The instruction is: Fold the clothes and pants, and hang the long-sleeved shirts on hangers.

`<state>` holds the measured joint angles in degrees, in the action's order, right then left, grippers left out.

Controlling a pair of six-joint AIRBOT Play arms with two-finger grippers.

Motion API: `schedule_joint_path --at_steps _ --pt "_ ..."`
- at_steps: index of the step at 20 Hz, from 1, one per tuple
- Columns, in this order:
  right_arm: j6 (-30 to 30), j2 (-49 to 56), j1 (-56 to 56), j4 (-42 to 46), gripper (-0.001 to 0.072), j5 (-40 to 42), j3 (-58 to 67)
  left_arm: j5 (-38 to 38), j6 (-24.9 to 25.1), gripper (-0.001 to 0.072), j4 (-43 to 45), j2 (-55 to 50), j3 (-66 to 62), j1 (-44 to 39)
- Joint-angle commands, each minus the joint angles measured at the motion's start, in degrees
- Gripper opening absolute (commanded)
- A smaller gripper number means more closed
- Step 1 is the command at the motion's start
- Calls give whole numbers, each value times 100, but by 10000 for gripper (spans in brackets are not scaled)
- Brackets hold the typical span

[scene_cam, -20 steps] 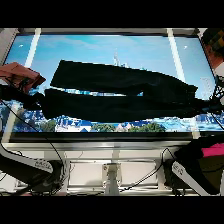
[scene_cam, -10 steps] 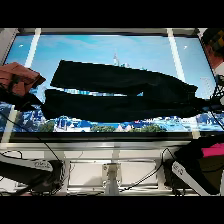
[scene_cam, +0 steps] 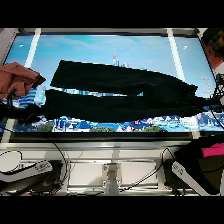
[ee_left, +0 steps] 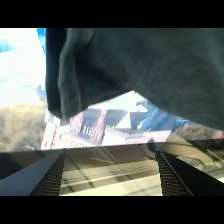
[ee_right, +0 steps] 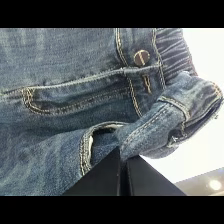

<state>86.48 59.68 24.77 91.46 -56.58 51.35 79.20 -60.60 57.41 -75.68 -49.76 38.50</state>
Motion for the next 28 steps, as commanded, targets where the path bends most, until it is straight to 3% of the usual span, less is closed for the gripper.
schedule_joint_path --at_steps 1,9,11,15,17,20,24,28 --pt "0 -2 -4 4 33 138 2 -612 0 600 17 208 885 17" --pt "-4 -2 -4 4 33 286 2 -1679 -525 578 -74 192 966 -111" --pt "-4 -2 -4 0 32 286 2 -2026 -778 532 -87 192 973 -291" --pt "-2 -2 -7 -2 33 284 2 -2616 -1080 523 -90 -28 973 -870" --pt "-2 -2 -4 -4 32 282 2 -2846 -1405 430 -94 -247 970 -1128" --pt "-2 -2 -4 -2 32 282 2 -2861 -1443 82 -96 -350 964 -1233" --pt "-2 -2 -4 -2 32 415 2 -2667 -1342 31 -85 -46 562 -1034" --pt "-2 -2 0 48 32 643 4 -2315 -1331 30 118 197 -562 -579"
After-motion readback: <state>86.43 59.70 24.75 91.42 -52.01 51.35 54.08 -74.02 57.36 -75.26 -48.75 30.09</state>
